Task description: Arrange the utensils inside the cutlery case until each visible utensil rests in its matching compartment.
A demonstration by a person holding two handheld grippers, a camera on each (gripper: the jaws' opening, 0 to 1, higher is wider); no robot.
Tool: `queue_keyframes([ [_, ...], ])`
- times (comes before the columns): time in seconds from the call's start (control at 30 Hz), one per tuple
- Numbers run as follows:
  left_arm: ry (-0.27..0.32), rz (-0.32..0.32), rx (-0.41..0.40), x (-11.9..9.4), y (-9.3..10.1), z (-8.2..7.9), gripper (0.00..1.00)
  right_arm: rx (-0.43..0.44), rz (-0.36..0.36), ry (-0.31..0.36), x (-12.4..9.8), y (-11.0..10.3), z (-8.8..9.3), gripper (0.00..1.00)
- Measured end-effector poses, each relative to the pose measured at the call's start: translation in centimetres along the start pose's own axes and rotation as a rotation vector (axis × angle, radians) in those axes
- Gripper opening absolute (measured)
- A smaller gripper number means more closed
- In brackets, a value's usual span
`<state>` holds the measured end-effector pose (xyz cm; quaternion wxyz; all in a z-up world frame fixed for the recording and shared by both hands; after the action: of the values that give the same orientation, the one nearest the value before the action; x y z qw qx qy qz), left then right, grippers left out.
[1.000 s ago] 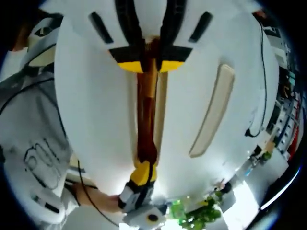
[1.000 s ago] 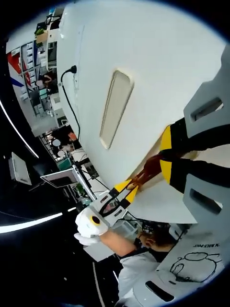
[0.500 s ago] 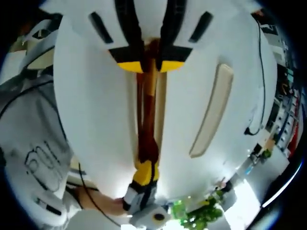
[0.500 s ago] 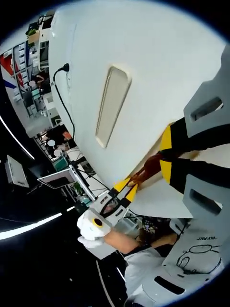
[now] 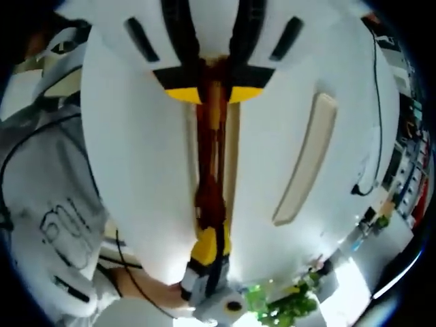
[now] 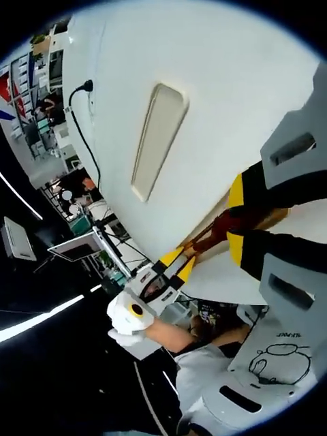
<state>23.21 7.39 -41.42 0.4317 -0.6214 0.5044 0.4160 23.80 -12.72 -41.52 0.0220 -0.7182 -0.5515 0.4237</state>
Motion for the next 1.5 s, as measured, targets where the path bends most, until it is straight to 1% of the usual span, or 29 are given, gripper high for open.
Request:
queue_keyframes([
  [0.07,0.003,0.003,-0.003,0.0,0.0,0.0,0.13,-0.034,0.02,-0.004,-0.2,-0.1,0.1,0.13],
  [0.1,0.005,0.001,-0.001,0.1,0.1,-0.1,0.13,-0.066,0.043,-0.001,-0.3,0.1,0.0,0.15],
  [0.13,0.005,-0.001,0.004,0.1,0.1,-0.1,0.13,-0.075,0.058,-0.008,-0.4,0.0,0.1,0.16],
  [0.23,0.01,-0.003,0.009,0.1,0.1,-0.2,0.13,-0.115,0.1,-0.019,-0.5,0.0,0.2,0.16],
  [0.33,0.013,-0.01,0.011,0.1,0.1,-0.2,0.14,-0.142,0.117,-0.019,-0.6,-0.3,0.1,0.15],
  [0.43,0.026,-0.024,0.007,-0.4,-0.1,-0.2,0.14,-0.167,0.138,0.003,-1.1,-0.3,-0.3,0.15],
  [0.5,0.076,-0.042,-0.005,-1.2,-0.3,-0.6,0.15,-0.187,0.165,0.02,-1.7,-0.2,-0.6,0.15],
  [0.57,0.081,-0.046,-0.016,-1.7,-0.3,-0.4,0.15,-0.191,0.177,0.033,-2.1,0.0,-0.7,0.15],
  [0.77,0.108,-0.102,-0.042,-2.9,-0.1,0.4,0.16,-0.184,0.213,0.099,-3.7,0.5,-0.9,0.13],
  [0.87,0.149,-0.132,-0.072,-3.5,0.2,0.7,0.16,-0.18,0.234,0.128,-4.6,1.0,-0.8,0.12],
  [1.0,0.204,-0.188,-0.134,-4.2,0.5,1.7,0.15,-0.166,0.249,0.171,-5.5,1.6,-0.8,0.11],
  [1.1,0.253,-0.226,-0.195,-4.3,0.6,2.4,0.15,-0.16,0.261,0.19,-5.8,2.0,-0.7,0.11],
  [1.17,0.267,-0.258,-0.202,-4.3,0.6,2.8,0.15,-0.157,0.265,0.206,-6.0,2.1,-0.8,0.11],
  [1.2,0.284,-0.265,-0.222,-4.3,0.6,3.0,0.15,-0.156,0.267,0.209,-6.0,2.2,-0.8,0.11],
  [1.27,0.36,-0.25,-0.272,-4.6,0.8,2.8,0.16,-0.152,0.268,0.228,-6.1,2.2,-0.8,0.11],
  [1.3,0.374,-0.251,-0.284,-4.6,0.8,2.8,0.16,-0.149,0.266,0.243,-6.2,2.1,-1.0,0.11],
  [1.4,0.385,-0.283,-0.287,-4.5,0.7,2.9,0.16,-0.159,0.264,0.294,-6.7,2.0,-1.3,0.1],
  [1.5,0.457,-0.313,-0.322,-4.7,0.4,2.5,0.16,-0.162,0.27,0.342,-7.1,1.9,-1.4,0.1],
])
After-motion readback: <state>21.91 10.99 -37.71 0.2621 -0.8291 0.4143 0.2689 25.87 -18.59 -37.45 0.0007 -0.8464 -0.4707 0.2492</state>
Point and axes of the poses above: the point that each gripper's makers call its tool centre point, and the gripper's own axes: x roughly forward along the fingers, y roughly to its right, z roughly out of its underside, the point moved 5 cm from there along -x, roughly backward along the fingers, and after that the axes turned 12 degrees about -y, right-handed, at the moved point
